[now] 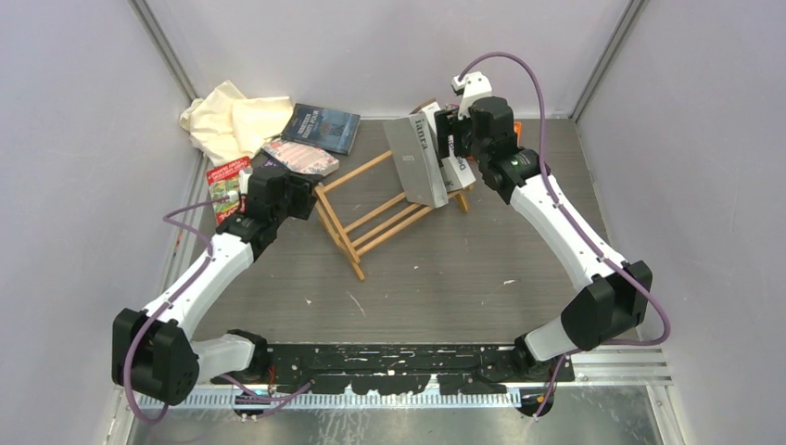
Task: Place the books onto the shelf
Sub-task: Adjust the shelf at the center of the board, then adjust the book on the shelf.
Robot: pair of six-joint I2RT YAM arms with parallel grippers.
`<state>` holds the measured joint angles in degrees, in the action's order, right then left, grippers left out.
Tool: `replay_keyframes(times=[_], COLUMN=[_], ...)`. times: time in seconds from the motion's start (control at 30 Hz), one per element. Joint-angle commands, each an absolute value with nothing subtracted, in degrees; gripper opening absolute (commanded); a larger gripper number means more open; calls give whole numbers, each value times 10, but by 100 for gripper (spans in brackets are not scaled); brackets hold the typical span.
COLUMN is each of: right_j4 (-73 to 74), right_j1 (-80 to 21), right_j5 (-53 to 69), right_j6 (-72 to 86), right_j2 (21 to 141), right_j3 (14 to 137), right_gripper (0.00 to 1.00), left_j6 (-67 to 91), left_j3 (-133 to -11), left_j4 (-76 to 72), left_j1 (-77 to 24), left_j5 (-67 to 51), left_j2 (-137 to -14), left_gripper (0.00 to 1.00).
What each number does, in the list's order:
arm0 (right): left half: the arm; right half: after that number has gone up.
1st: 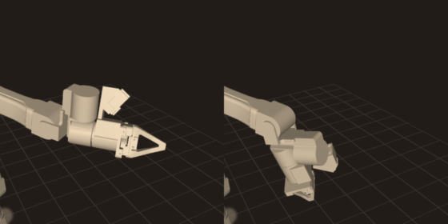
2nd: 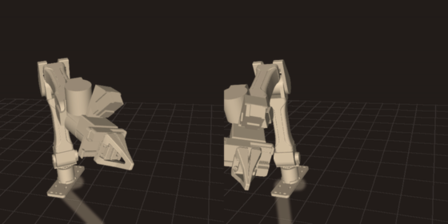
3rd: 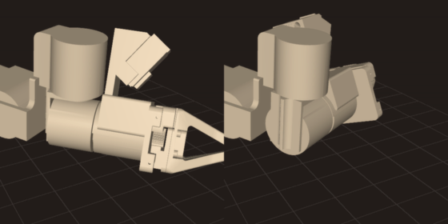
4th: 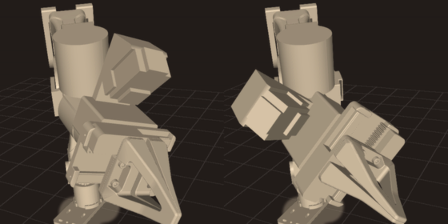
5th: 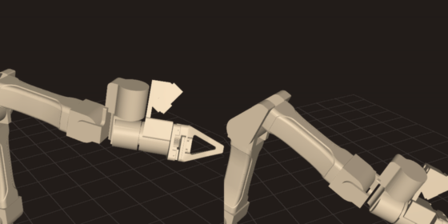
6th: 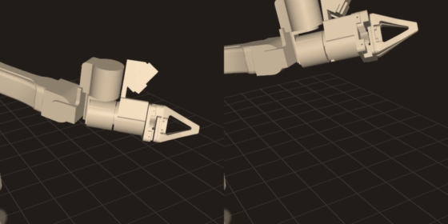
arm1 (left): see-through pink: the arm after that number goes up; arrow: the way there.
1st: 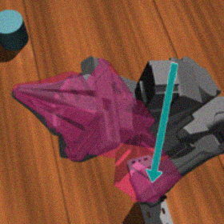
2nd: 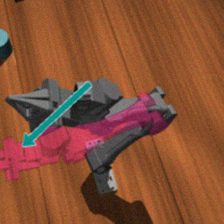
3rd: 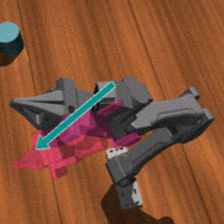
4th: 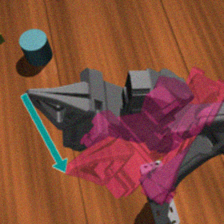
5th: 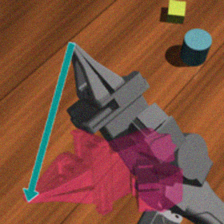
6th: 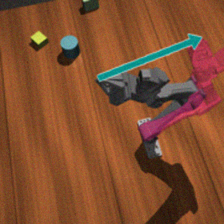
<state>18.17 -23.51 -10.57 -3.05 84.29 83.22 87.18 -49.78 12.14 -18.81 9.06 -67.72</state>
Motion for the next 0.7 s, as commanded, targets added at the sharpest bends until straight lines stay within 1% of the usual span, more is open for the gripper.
replay_keyframes(times=[0.0, 0.17, 0.23, 0.3, 0.4, 0.53, 0.67], right_j4=[194, 208, 198, 206, 223, 221, 222], right_j1=[-232, -232, -232, -232, -234, -242, -250], right_j5=[-86, -56, -39, -17, 21, 36, 46], right_j6=[-32, -27, -19, -11, 0, 22, 32], right_j2=[820, 816, 795, 789, 784, 774, 775], right_j3=[828, 820, 801, 798, 794, 775, 765], right_gripper=[82, 81, 81, 80, 79, 78, 78], left_j6=[792, 764, 751, 746, 746, 745, 744], left_j3=[-527, -553, -566, -569, -566, -563, -565], left_j4=[75, 69, 73, 74, 75, 76, 76], left_j1=[-169, -146, -139, -138, -136, -133, -133], left_j5=[60, 11, 3, -11, -16, -20, -22], left_j2=[-695, -724, -728, -725, -722, -715, -708], left_gripper=[53, 56, 60, 62, 64, 68, 70])
